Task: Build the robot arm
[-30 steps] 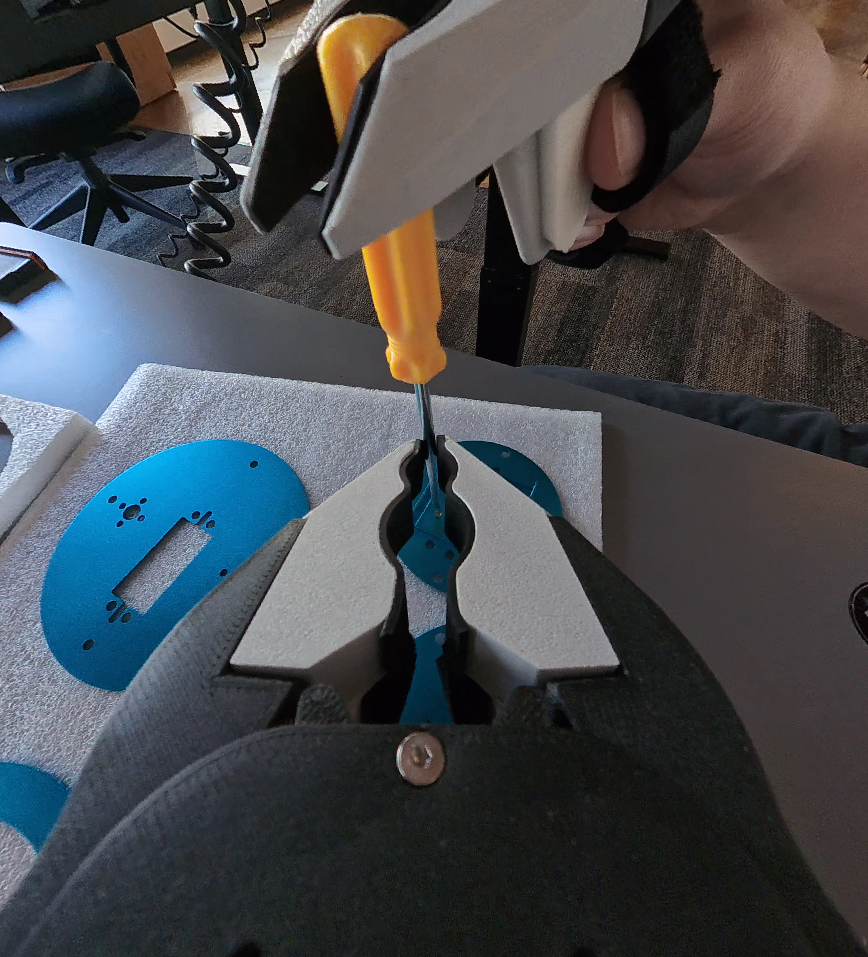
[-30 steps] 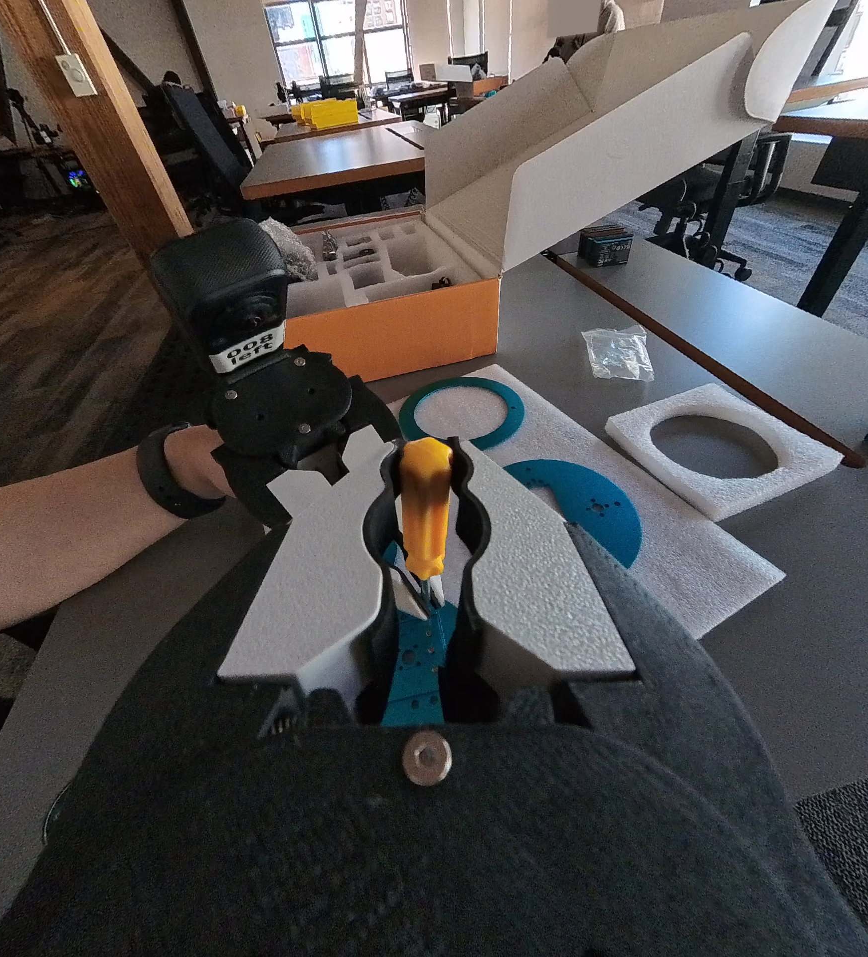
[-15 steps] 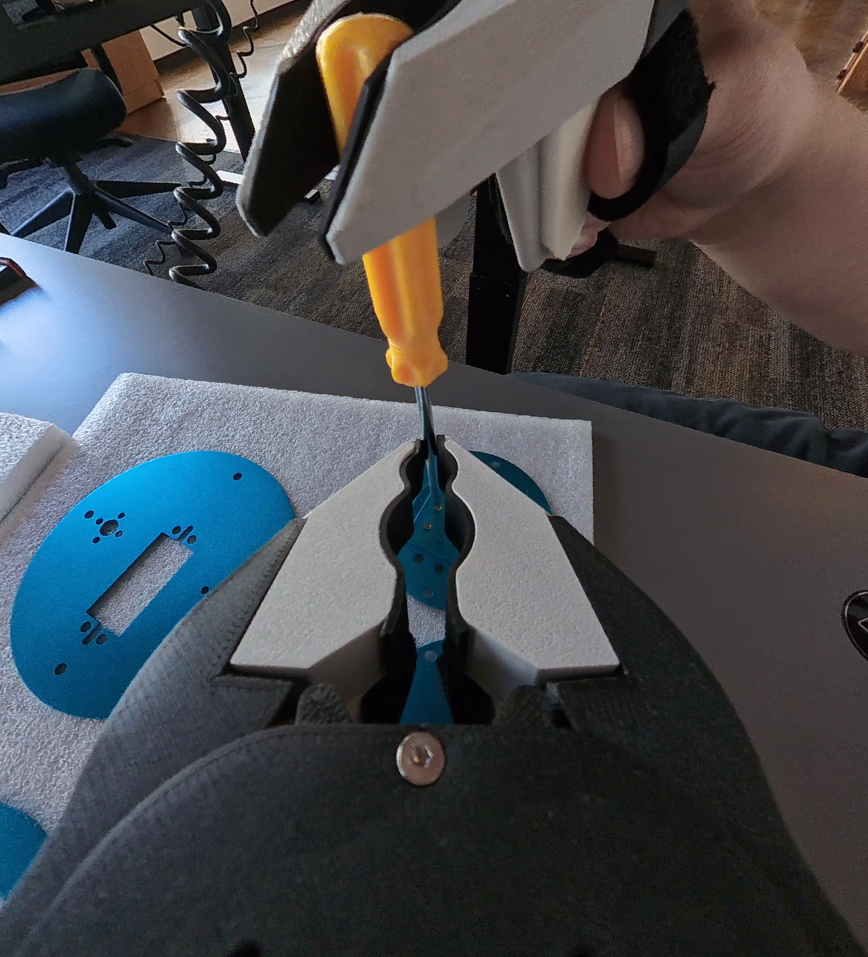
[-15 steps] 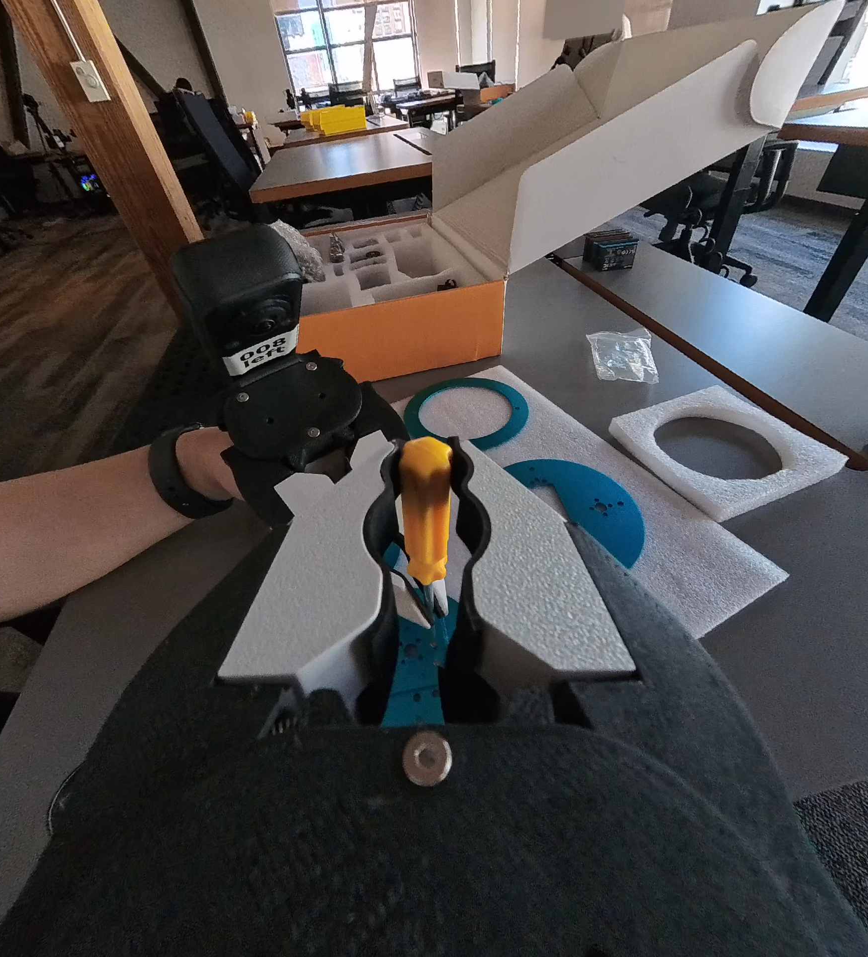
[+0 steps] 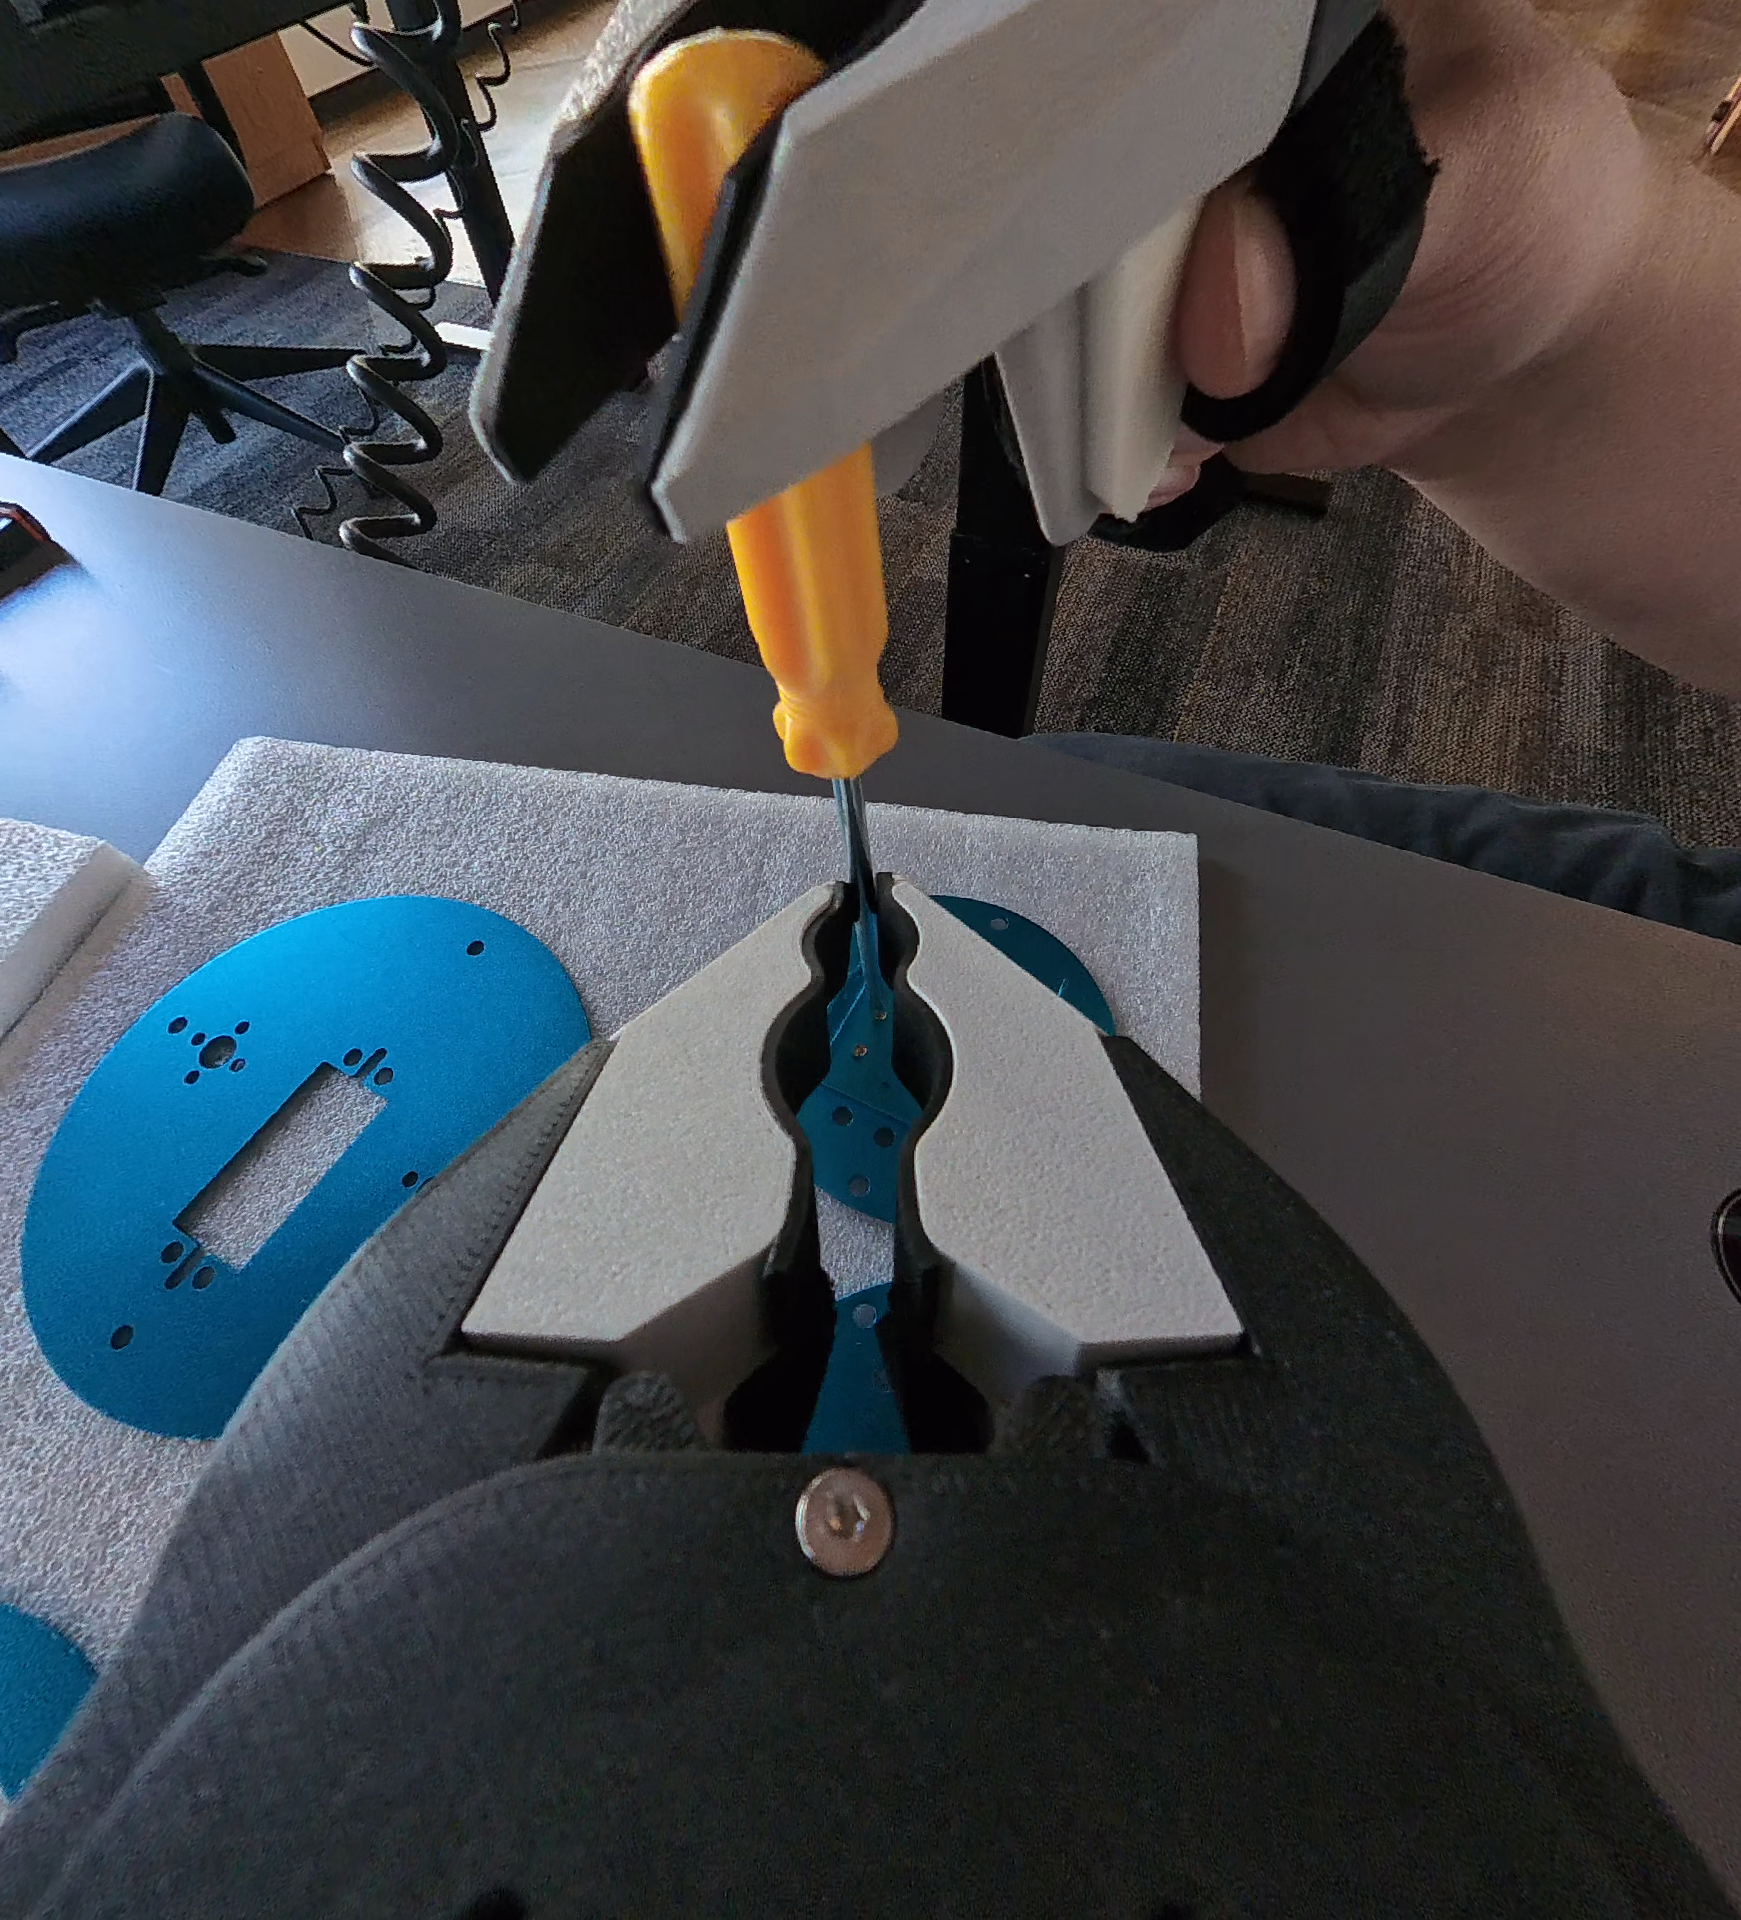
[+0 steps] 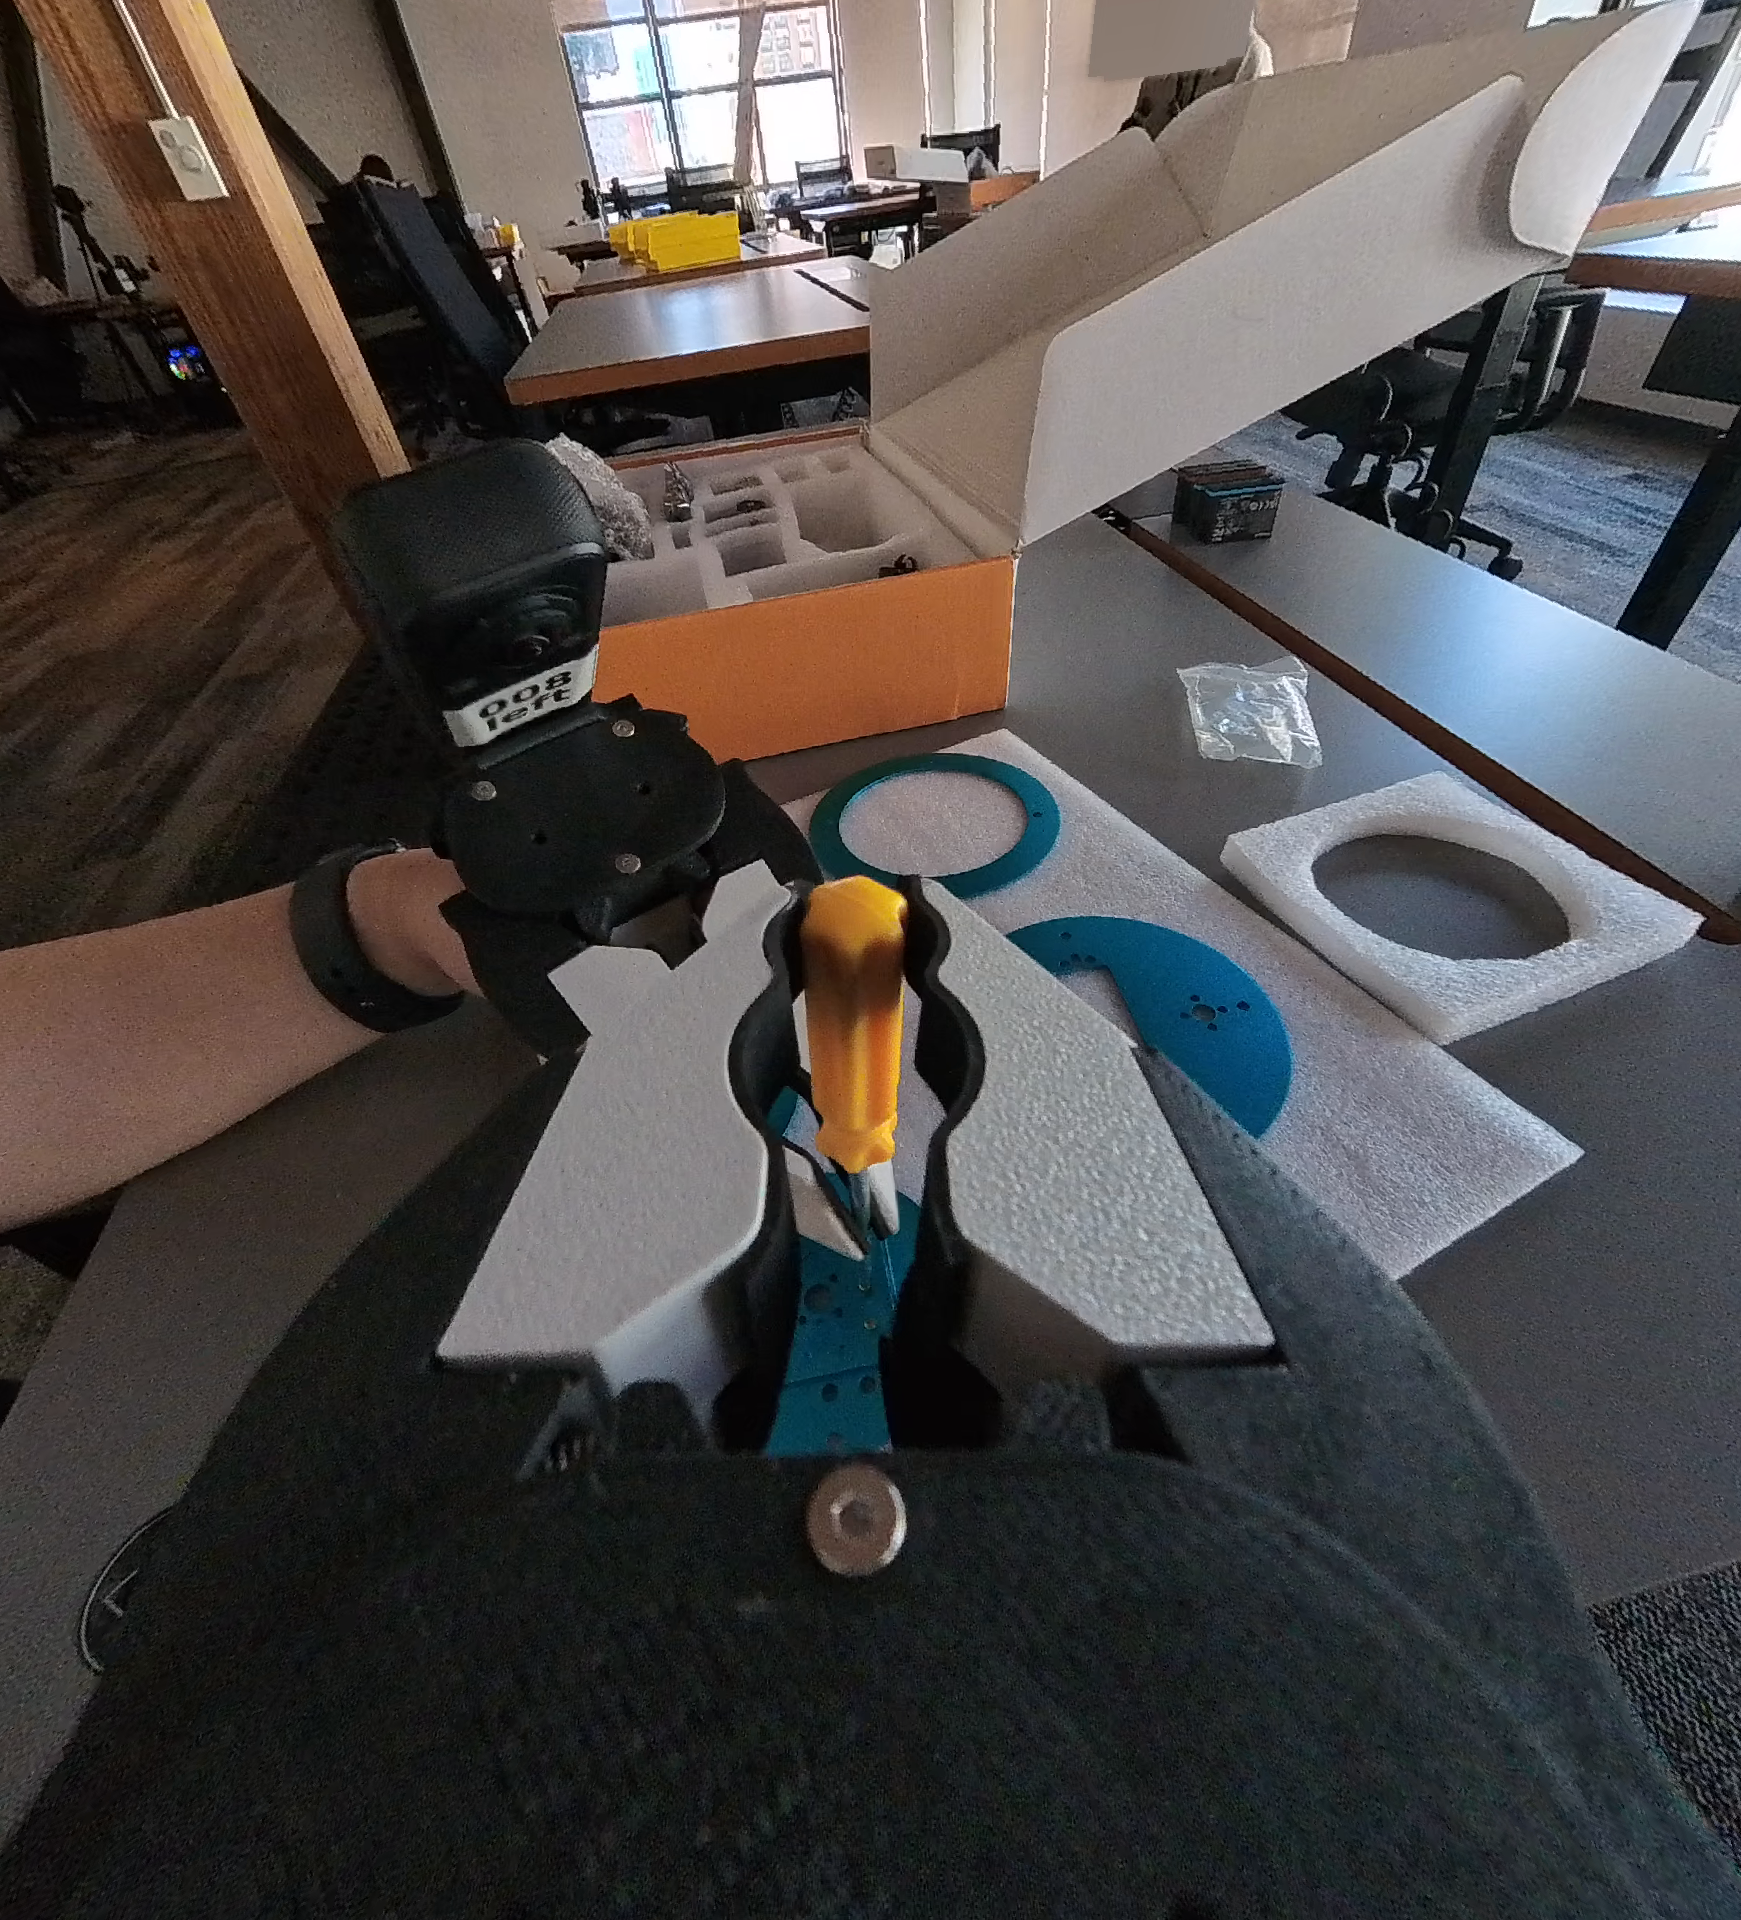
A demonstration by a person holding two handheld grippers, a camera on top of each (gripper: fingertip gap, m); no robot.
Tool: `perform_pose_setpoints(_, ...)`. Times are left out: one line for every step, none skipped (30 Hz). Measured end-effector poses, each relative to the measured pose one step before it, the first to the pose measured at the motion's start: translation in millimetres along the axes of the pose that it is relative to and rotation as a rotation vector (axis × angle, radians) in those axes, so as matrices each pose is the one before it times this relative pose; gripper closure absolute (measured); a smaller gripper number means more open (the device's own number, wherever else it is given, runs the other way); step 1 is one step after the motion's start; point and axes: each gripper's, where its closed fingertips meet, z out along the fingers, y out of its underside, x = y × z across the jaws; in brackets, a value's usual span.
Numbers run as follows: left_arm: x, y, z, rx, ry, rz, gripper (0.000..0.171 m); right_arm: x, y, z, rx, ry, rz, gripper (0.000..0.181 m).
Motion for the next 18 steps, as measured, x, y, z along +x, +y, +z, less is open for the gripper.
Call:
perform_pose_setpoints(0.03, 0.06, 0.13, -0.00008, 0.0001, 0.0, 0.169, -0.41, 0.05, 0.13, -0.0018, -0.0008, -0.0033, 0.165)
perform_pose_setpoints(0.02, 0.16, 0.15, -0.0012, 0.0005, -0.0002, 0.169, -0.09, 0.23, 0.21, -0.0019, 0.0003, -0.004, 0.165)
perform_pose_setpoints(-0.17, 0.08, 0.2, -0.00063, -0.0003, -0.0005, 0.169, -0.18, 0.11, 0.21, -0.0004, -0.0016, -0.0006, 0.165)
perform_pose_setpoints(-0.14, 0.05, 0.16, -0.00007, 0.0002, -0.0003, 0.169, -0.51, 0.01, 0.15, 0.0006, -0.0044, -0.0021, 0.165)
perform_pose_setpoints(-0.03, 0.14, 0.08, -0.00072, -0.0001, 0.0005, 0.169, -0.29, 0.16, 0.1, 0.0003, -0.0031, -0.0037, 0.165)
perform_pose_setpoints(-0.13, 0.21, 0.11, -0.00146, -0.0012, 0.0013, 0.169, 0.22, 0.24, 0.01, -0.0005, 0.0, 0.0004, 0.165)
perform_pose_setpoints(-0.06, 0.18, 0.1, -0.00129, -0.0011, 0.0019, 0.169, -0.01, 0.16, 0.1, 0.0005, -0.0032, 0.0037, 0.165)
perform_pose_setpoints(0.14, 0.12, 0.06, -0.00051, 0.0001, 0.0026, 0.169, -1.21, 0.04, -0.02, 0.0021, -0.0097, -0.0017, 0.165)
perform_pose_setpoints(0.01, 0.19, 0.02, -0.00102, -0.0007, 0.0029, 0.169, -0.93, 0.18, -0.11, 0.0014, -0.0074, -0.0054, 0.165)
perform_pose_setpoints(0.02, 0.14, 0.1, -0.00095, -0.0014, 0.0031, 0.169, -0.16, 0.08, -0.16, 0.0019, -0.0035, -0.0016, 0.165)
perform_pose_setpoints(0.29, 0.12, 0.08, -0.0008, 0.0003, 0.0053, 0.169, -1.7, 0.13, -0.16, 0.001, -0.0133, -0.0065, 0.165)
perform_pose_setpoints(0.54, 0.1, -0.01, -0.00032, 0.0008, 0.0069, 0.169, -2.57, 0.15, -0.35, -0.0005, -0.0174, -0.0166, 0.165)
perform_pose_setpoints(0.17, 0.02, 0.11, -0.00016, -0.001, 0.0059, 0.169, -1.18, 0.21, -0.59, -0.0017, -0.0079, -0.0165, 0.165)
perform_pose_setpoints(0.31, -0.06, 0.14, -0.0006, -0.0003, 0.004, 0.169, -1.04, 0.28, -0.46, -0.0036, -0.0084, -0.0106, 0.165)
perform_pose_setpoints(0.51, 0.09, 0.04, -0.00039, 0.0019, 0.0038, 0.169, -2.75, 0.28, -0.25, -0.0047, -0.0205, -0.0138, 0.165)
perform_pose_setpoints(0.11, 0.0, 0.01, -0.00035, -0.0006, 0.0031, 0.169, -0.77, 0.23, -0.23, -0.0062, -0.0082, -0.0091, 0.165)
perform_pose_setpoints(-0.31, 0.05, 0.19, -0.0004, -0.0019, 0.0011, 0.169, 1.07, 0.19, -0.13, -0.008, 0.0019, -0.0016, 0.165)
perform_pose_setpoints(-0.09, 0.02, 0.14, -0.00077, -0.0003, -0.0003, 0.169, -0.04, 0.29, 0.3, -0.0095, -0.0054, -0.0034, 0.165)
